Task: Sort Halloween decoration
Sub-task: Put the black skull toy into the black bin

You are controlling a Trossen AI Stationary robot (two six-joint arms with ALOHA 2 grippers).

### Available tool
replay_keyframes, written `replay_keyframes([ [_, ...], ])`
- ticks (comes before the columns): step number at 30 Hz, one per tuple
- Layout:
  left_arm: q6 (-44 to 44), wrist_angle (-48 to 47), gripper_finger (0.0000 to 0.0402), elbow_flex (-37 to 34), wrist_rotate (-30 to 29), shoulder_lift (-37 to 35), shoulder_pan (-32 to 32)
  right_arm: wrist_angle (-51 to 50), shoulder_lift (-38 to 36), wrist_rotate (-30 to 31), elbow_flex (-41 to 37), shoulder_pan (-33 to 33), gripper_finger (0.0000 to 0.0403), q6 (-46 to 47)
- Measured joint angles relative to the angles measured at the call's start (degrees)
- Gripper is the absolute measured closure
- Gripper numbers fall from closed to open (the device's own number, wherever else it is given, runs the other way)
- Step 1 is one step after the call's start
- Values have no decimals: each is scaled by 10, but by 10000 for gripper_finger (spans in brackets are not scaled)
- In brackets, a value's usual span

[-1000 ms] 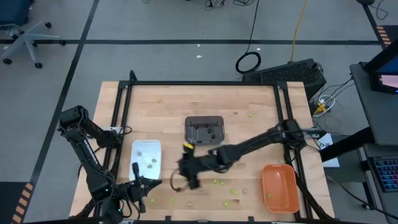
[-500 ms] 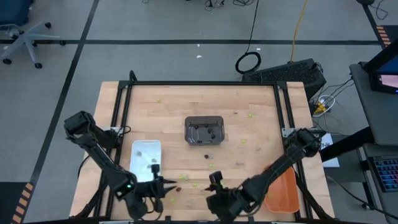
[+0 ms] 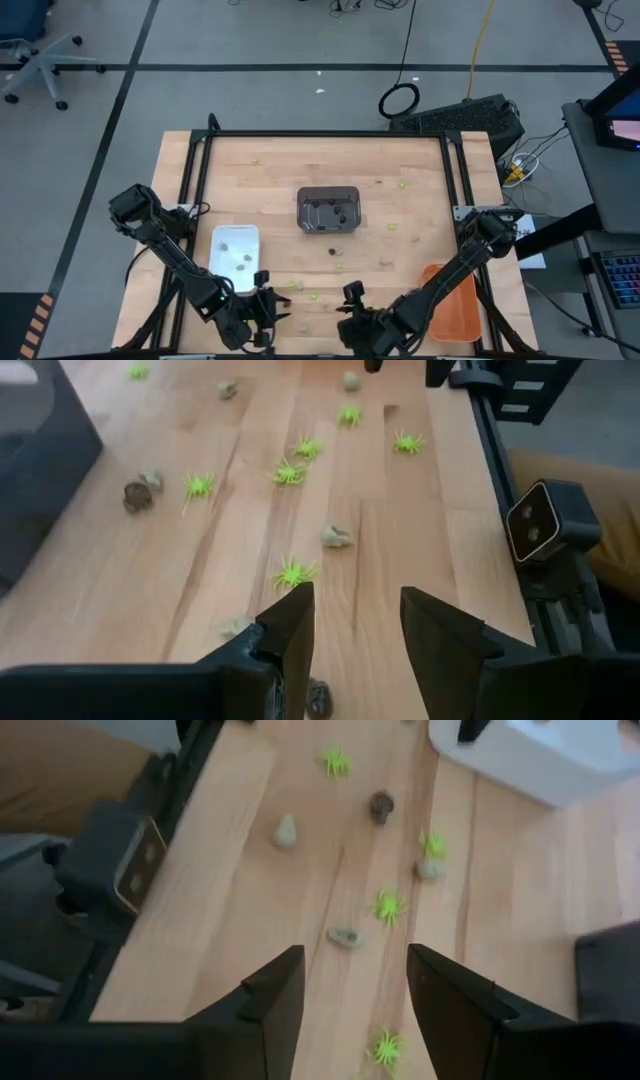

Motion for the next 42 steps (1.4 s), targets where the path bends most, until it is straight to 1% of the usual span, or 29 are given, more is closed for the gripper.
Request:
replay_keyframes([
  [5, -7, 0, 252, 1, 0, 15, -2, 12, 1, 1, -30, -1, 241, 4],
  [13, -38, -2, 252, 0, 11, 61, 3, 27, 1, 1, -35, -5, 241, 5],
  [18, -71, -1, 252, 0, 39, 86, 3, 44, 1, 27, -35, -4, 241, -9],
  [25, -106, -24, 252, 0, 28, 109, 5, 57, 1, 27, -35, -5, 241, -12],
  [30, -143, -50, 252, 0, 17, 110, 8, 60, 1, 27, -35, -5, 241, -20],
  [42, -141, -51, 252, 0, 22, 110, 10, 60, 1, 27, -35, -5, 241, -22],
])
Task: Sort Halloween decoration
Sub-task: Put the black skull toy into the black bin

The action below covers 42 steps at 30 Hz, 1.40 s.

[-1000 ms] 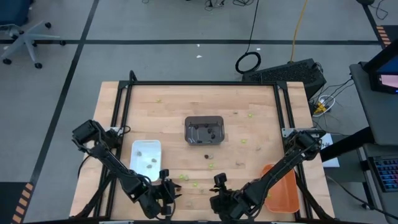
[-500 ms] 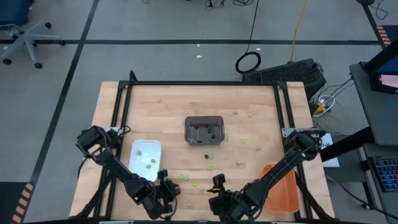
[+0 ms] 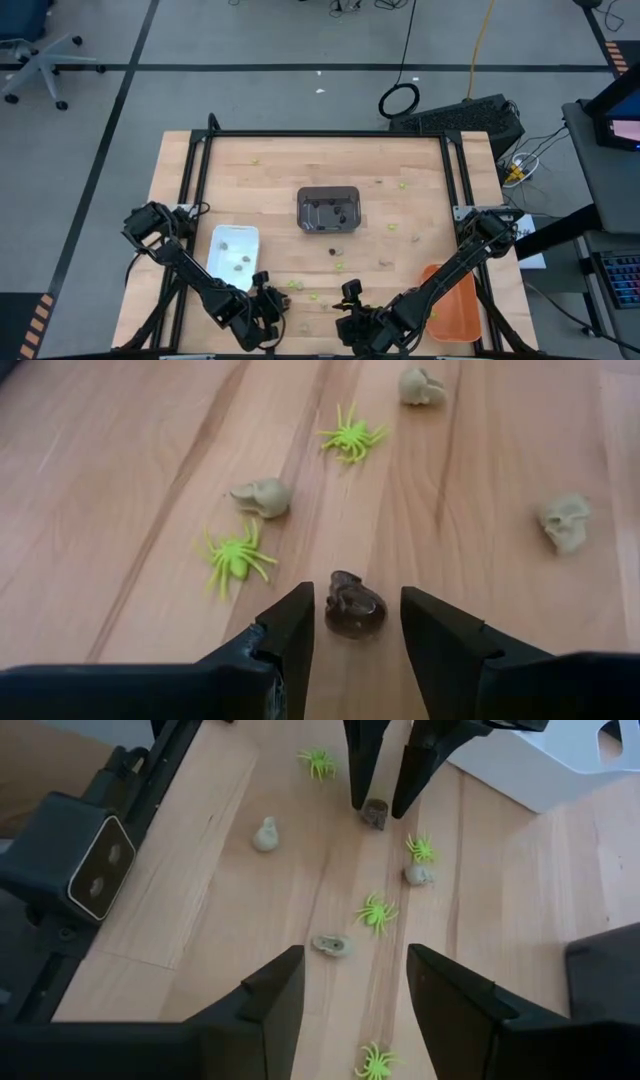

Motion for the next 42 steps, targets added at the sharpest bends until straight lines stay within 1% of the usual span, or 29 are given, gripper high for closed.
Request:
replay_keyframes([
  [7, 4, -10, 252, 0, 18, 0, 15, 0, 0, 0, 0, 0, 241, 0],
  [14, 4, -13, 253, 0, 49, 0, 23, 0, 0, 0, 0, 0, 241, 0],
  [17, 4, -12, 266, 0, 51, 0, 23, 0, 0, 0, 0, 0, 241, 0],
  [24, 23, -10, 332, 0, 50, 0, 23, 0, 0, 0, 0, 0, 241, 0],
  [26, 32, -10, 343, 0, 44, -1, 23, 0, 0, 0, 0, 0, 241, 0],
  [32, 35, -10, 349, 0, 35, -1, 27, 0, 0, 0, 0, 0, 241, 0],
  [38, 79, -7, 351, 5, 28, -5, 27, -2, 0, 0, 0, 0, 241, -3],
  [42, 137, -6, 352, 18, 16, -17, 27, -4, 0, 0, 0, 0, 241, -3],
])
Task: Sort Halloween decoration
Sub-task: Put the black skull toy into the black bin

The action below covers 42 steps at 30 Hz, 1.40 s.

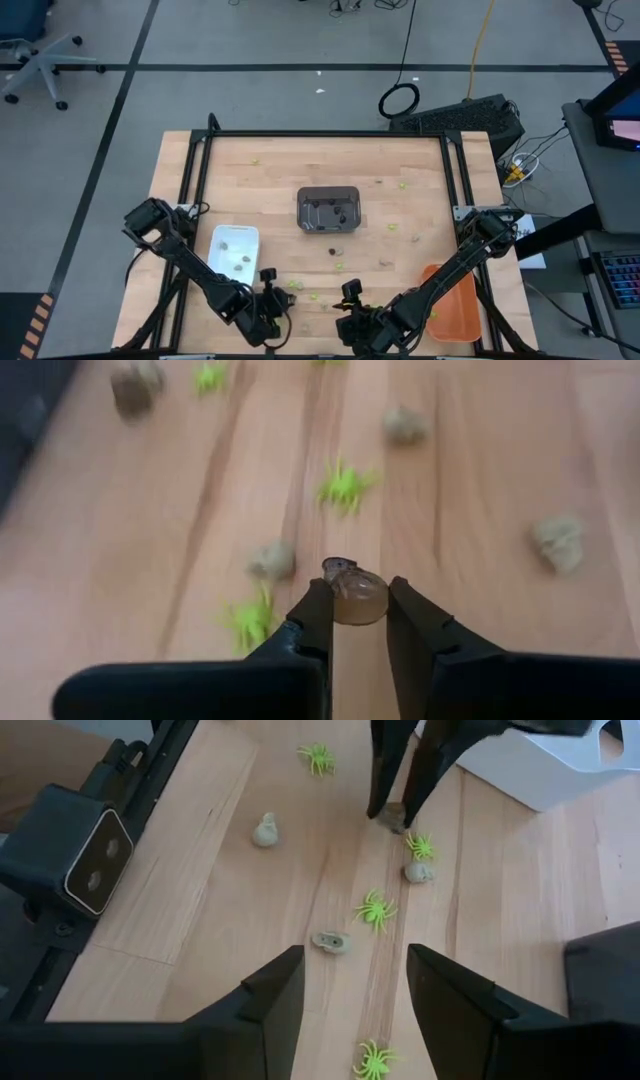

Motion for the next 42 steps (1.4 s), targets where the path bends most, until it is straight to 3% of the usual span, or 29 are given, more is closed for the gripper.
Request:
replay_keyframes([
  [10, 173, -2, 352, 5, -33, -17, 1, -1, 0, 0, 0, 0, 241, 0],
  [25, 503, 0, 341, 5, -36, -17, 1, -1, 0, 0, 0, 0, 241, 0],
  [32, 554, 1, 340, 5, -38, -17, 1, -4, 0, 0, 0, 0, 241, 0],
  [42, 556, 1, 340, 5, -51, -17, 1, -6, 0, 0, 0, 0, 241, 2],
])
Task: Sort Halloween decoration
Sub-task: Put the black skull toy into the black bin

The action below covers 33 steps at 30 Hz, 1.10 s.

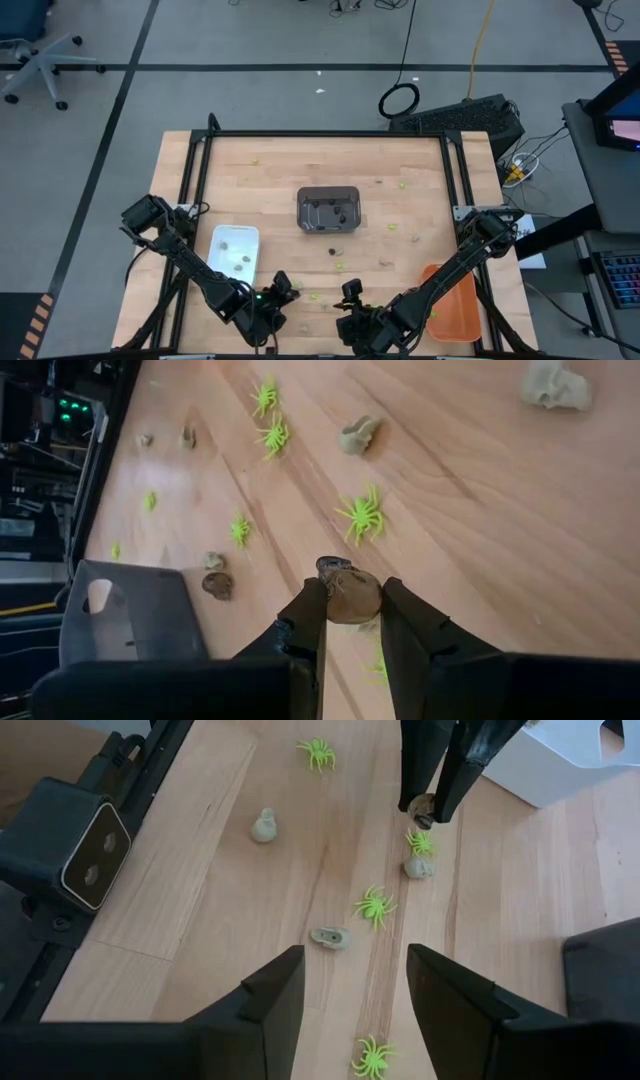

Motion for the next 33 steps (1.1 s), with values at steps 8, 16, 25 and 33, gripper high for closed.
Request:
replay_keyframes([
  [8, -5, 26, 340, 0, 0, 0, 0, 0, 0, 0, 0, 0, 241, 0],
  [16, -64, 109, 340, 0, -2, 0, 8, 0, 0, 0, 0, 0, 241, 0],
  [25, -11, 121, 340, 0, -134, 0, 41, -7, 0, 0, 0, 0, 241, 2],
  [33, 60, 132, 340, 0, -154, -27, 125, -8, 0, 0, 0, 0, 241, 3],
])
